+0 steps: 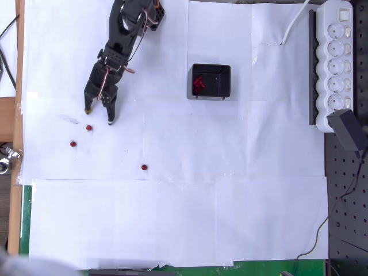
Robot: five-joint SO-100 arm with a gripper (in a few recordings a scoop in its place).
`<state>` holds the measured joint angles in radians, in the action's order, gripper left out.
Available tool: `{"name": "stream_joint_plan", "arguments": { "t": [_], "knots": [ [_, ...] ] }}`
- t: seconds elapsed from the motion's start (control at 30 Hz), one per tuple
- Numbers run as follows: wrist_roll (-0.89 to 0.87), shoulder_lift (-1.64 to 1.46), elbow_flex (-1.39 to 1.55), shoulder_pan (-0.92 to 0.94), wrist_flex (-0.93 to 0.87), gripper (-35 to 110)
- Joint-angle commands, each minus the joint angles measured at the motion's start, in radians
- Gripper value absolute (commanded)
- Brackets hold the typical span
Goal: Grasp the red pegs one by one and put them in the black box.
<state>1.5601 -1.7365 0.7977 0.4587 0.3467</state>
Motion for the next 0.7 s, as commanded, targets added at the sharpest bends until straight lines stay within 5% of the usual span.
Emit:
{"name": "stream_joint_plan", "arguments": {
  "t": [0.0, 0.67],
  "knots": [
    [-0.017, -0.055, 0.040, 0.003, 0.058, 31],
    [-0.104, -0.173, 0.129, 0.009, 0.130, 31]
  ]
}}
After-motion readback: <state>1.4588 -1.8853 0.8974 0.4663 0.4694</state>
